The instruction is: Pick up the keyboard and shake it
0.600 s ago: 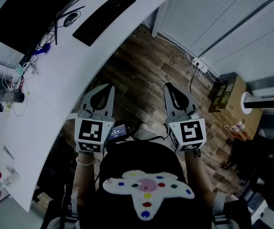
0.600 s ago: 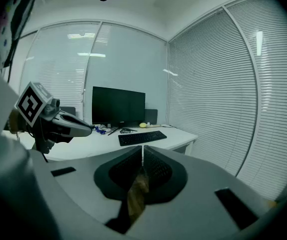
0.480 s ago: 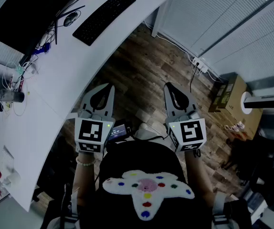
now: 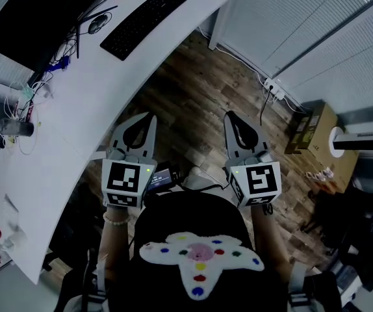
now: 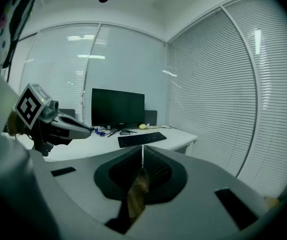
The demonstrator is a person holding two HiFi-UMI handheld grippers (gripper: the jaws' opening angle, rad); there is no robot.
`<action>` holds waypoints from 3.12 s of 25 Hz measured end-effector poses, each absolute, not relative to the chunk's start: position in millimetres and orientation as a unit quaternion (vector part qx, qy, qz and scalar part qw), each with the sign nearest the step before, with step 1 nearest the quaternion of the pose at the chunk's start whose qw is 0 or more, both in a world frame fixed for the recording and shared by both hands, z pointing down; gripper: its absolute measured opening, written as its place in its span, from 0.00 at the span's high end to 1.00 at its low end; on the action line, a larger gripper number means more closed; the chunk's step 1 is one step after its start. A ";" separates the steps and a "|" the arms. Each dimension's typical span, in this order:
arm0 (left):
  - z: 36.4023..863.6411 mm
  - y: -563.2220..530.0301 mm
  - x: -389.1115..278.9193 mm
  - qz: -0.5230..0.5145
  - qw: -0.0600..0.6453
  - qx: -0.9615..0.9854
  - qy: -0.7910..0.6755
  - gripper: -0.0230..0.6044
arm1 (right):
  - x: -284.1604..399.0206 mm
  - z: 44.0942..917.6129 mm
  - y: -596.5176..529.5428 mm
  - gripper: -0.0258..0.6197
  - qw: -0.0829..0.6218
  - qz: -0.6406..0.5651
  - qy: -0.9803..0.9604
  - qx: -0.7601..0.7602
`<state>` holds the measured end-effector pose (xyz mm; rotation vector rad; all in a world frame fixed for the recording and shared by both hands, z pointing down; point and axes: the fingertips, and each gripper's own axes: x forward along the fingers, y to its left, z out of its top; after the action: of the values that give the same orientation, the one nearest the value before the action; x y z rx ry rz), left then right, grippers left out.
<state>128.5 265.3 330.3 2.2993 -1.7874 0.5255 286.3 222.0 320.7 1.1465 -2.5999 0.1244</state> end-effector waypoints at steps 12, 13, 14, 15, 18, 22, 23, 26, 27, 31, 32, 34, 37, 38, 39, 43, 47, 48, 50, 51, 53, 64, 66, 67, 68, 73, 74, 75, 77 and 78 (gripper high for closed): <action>321.6 269.7 135.3 0.171 0.091 0.756 -0.625 0.94 | 297.8 318.9 211.7 0.90 0.131 0.066 -0.911 0.386; 321.0 271.3 140.6 0.171 0.089 0.754 -0.628 0.94 | 303.1 318.6 212.0 0.90 0.130 0.064 -0.912 0.384; 320.4 272.3 144.3 0.171 0.088 0.752 -0.631 0.94 | 306.9 318.4 211.6 0.90 0.129 0.061 -0.913 0.383; 319.8 273.0 146.5 0.169 0.085 0.750 -0.634 0.94 | 309.5 318.4 210.9 0.90 0.129 0.059 -0.913 0.383; 318.5 276.2 150.4 0.163 0.075 0.746 -0.642 0.94 | 313.7 318.9 211.9 0.90 0.128 0.052 -0.912 0.385; 320.6 277.8 159.7 0.159 0.068 0.746 -0.644 0.94 | 318.4 321.7 213.3 0.90 0.129 0.044 -0.916 0.378; 321.6 278.6 162.8 0.161 0.068 0.746 -0.642 0.94 | 320.8 322.5 214.2 0.90 0.129 0.046 -0.916 0.377; 323.6 279.5 167.9 0.161 0.071 0.747 -0.641 0.94 | 325.4 323.4 216.4 0.90 0.126 0.051 -0.917 0.376; 324.4 278.6 167.7 0.160 0.071 0.747 -0.641 0.94 | 325.6 324.2 215.6 0.90 0.126 0.051 -0.917 0.376; 329.9 270.3 162.6 0.164 0.074 0.747 -0.640 0.94 | 323.7 328.7 209.9 0.90 0.130 0.051 -0.914 0.380; 330.1 266.0 161.0 0.164 0.074 0.748 -0.639 0.94 | 323.3 328.3 206.9 0.90 0.130 0.051 -0.914 0.382; 328.6 253.9 157.6 0.162 0.071 0.749 -0.639 0.94 | 322.8 326.0 197.3 0.90 0.126 0.052 -0.912 0.388; 328.4 231.7 150.6 0.160 0.068 0.749 -0.639 0.94 | 320.3 326.0 176.8 0.90 0.125 0.050 -0.910 0.393; 328.8 223.2 147.3 0.160 0.067 0.749 -0.640 0.94 | 318.3 326.7 168.7 0.90 0.126 0.048 -0.910 0.393; 329.2 214.5 143.8 0.159 0.068 0.748 -0.641 0.94 | 315.7 327.3 160.3 0.90 0.128 0.047 -0.910 0.392; 331.2 179.5 125.4 0.154 0.073 0.747 -0.643 0.94 | 296.2 327.2 125.8 0.90 0.127 0.052 -0.909 0.392; 332.5 139.1 100.2 0.154 0.080 0.747 -0.642 0.94 | 267.5 325.7 85.9 0.90 0.136 0.047 -0.912 0.384; 332.4 128.3 93.3 0.155 0.081 0.747 -0.641 0.94 | 259.9 324.9 75.2 0.90 0.137 0.047 -0.912 0.384; 333.3 107.6 79.0 0.158 0.084 0.748 -0.639 0.94 | 245.9 323.9 55.0 0.90 0.140 0.048 -0.911 0.386; 334.1 97.1 71.3 0.159 0.087 0.748 -0.638 0.94 | 239.2 323.8 44.8 0.90 0.141 0.049 -0.910 0.387; 335.7 76.3 54.9 0.159 0.092 0.748 -0.637 0.94 | 225.2 323.8 23.3 0.90 0.146 0.050 -0.908 0.389; 353.7 2.9 -12.7 0.150 0.139 0.746 -0.634 0.94 | 146.4 320.5 -70.2 0.90 0.160 0.043 -0.915 0.369; 356.7 -3.1 -24.6 0.148 0.145 0.742 -0.638 0.94 | 133.4 321.9 -79.7 0.90 0.163 0.044 -0.916 0.363; 358.1 -5.2 -31.1 0.147 0.147 0.739 -0.641 0.94 | 126.6 322.7 -83.0 0.90 0.165 0.044 -0.917 0.360; 359.6 -6.6 -37.8 0.146 0.150 0.735 -0.645 0.94 | 119.5 323.6 -85.5 0.90 0.166 0.043 -0.919 0.356; 370.4 -5.8 -64.0 0.137 0.173 0.721 -0.657 0.94 | 95.2 331.3 -89.1 0.90 0.179 0.048 -0.923 0.338; 371.8 -5.0 -67.9 0.134 0.177 0.719 -0.658 0.94 | 92.0 332.7 -89.3 0.90 0.181 0.050 -0.923 0.335; 373.3 -3.9 -71.6 0.131 0.182 0.717 -0.660 0.94 | 89.0 333.9 -89.4 0.90 0.183 0.051 -0.924 0.332; 376.5 -2.0 -78.4 0.128 0.189 0.711 -0.665 0.94 | 83.7 336.0 -90.9 0.90 0.187 0.052 -0.926 0.324; 378.1 -1.4 -81.6 0.127 0.191 0.707 -0.669 0.94 | 81.4 337.2 -92.3 0.90 0.189 0.052 -0.927 0.320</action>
<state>-81.6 -1.4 378.1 1.9858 -1.8783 0.3568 81.4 -92.3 337.2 0.9006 -2.6068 0.1465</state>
